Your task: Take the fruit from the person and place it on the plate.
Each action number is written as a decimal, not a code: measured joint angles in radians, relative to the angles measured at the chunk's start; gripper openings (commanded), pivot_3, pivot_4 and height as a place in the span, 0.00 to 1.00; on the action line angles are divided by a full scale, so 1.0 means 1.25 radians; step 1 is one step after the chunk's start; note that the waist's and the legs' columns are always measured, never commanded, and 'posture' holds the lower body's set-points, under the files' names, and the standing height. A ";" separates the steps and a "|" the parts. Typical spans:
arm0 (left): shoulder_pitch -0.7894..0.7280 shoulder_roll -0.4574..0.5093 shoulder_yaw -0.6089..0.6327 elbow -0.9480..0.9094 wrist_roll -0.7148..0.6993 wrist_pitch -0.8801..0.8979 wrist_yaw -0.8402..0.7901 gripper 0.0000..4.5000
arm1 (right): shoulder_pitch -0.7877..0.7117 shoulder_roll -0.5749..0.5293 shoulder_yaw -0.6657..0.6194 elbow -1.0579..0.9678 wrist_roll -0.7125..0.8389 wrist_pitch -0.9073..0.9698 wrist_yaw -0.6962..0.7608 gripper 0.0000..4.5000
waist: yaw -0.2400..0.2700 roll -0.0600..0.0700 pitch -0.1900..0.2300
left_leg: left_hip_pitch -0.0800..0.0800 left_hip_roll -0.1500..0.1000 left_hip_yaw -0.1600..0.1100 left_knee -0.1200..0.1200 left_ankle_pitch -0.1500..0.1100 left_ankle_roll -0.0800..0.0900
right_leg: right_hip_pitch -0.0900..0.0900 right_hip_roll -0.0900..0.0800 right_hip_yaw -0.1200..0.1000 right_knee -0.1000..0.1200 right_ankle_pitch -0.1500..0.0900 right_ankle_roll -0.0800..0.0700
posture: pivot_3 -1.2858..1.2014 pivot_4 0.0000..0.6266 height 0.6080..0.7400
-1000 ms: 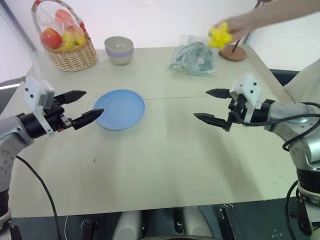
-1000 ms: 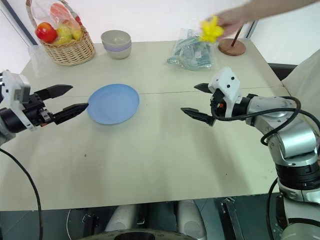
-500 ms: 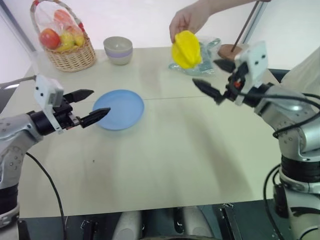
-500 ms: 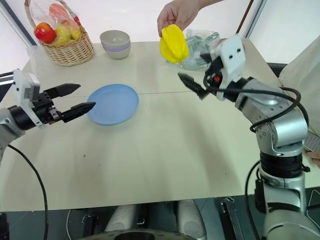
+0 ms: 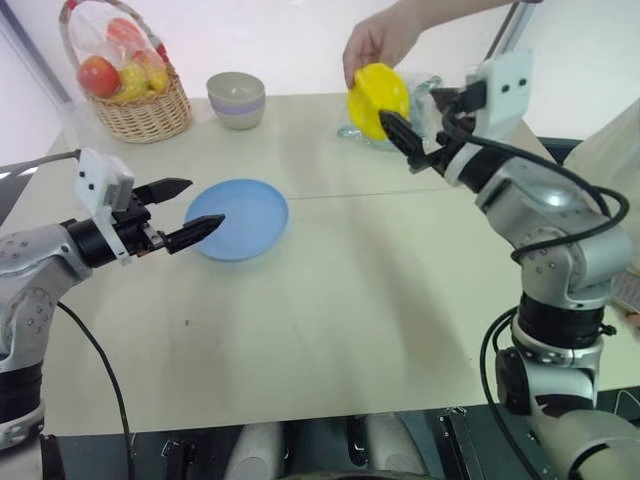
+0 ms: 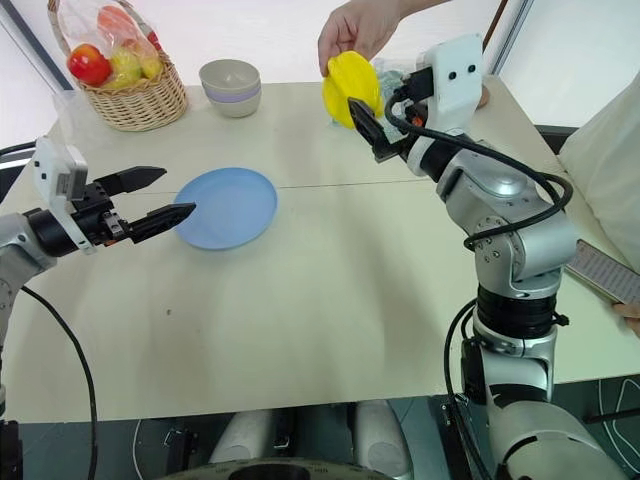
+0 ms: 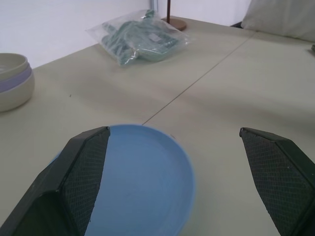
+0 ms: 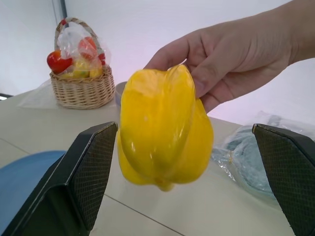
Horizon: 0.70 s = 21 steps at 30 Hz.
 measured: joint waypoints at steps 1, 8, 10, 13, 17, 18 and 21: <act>0.000 0.000 0.000 0.000 0.000 0.000 0.000 0.98 | -0.001 0.009 0.000 0.000 -0.001 0.000 -0.006 1.00 | 0.000 0.000 0.000 | 0.000 0.000 0.000 0.000 0.000 0.000 | 0.000 0.000 0.000 0.000 0.000 0.000 | 0.52 0.24 1.00; 0.000 0.000 0.000 0.000 0.000 0.000 0.001 0.98 | -0.005 0.062 0.022 0.001 -0.007 -0.001 -0.032 1.00 | -0.001 0.000 0.000 | 0.000 0.000 0.000 0.000 0.000 0.000 | 0.000 0.000 0.000 0.000 0.000 0.000 | 0.52 0.24 1.00; 0.000 0.000 0.000 0.000 0.000 0.000 0.001 0.98 | -0.008 0.070 0.028 0.006 -0.009 -0.002 -0.036 1.00 | -0.001 0.000 0.000 | 0.000 0.000 0.000 0.000 0.000 0.000 | 0.000 0.000 0.000 0.000 0.000 0.000 | 0.52 0.24 1.00; 0.000 0.000 0.001 0.000 0.000 0.000 0.001 0.98 | -0.015 0.083 0.031 0.012 -0.015 -0.009 -0.037 1.00 | -0.001 0.000 0.000 | 0.000 0.000 0.000 0.000 0.000 0.000 | 0.000 0.000 0.000 0.000 0.000 0.000 | 0.52 0.24 1.00; 0.004 0.000 0.002 -0.001 0.000 0.000 0.002 0.98 | -0.017 0.088 0.032 0.029 -0.031 -0.020 -0.038 1.00 | -0.002 0.000 0.000 | 0.000 0.000 0.000 0.000 0.000 0.000 | 0.000 0.000 0.000 0.000 0.000 0.000 | 0.52 0.24 1.00; 0.004 0.000 0.002 -0.001 0.000 0.000 0.003 0.98 | -0.017 0.089 0.033 0.033 -0.034 -0.023 -0.038 1.00 | -0.002 0.000 0.000 | 0.000 0.000 0.000 0.000 0.000 0.000 | 0.000 0.000 0.000 0.000 0.000 0.000 | 0.52 0.24 1.00; 0.005 0.000 0.003 -0.001 0.000 0.000 0.005 1.00 | -0.016 0.091 0.037 0.042 -0.042 -0.036 -0.037 0.88 | -0.002 0.000 0.000 | 0.000 0.000 0.000 0.000 0.000 0.000 | 0.000 0.000 0.000 0.000 0.000 0.000 | 0.52 0.24 1.00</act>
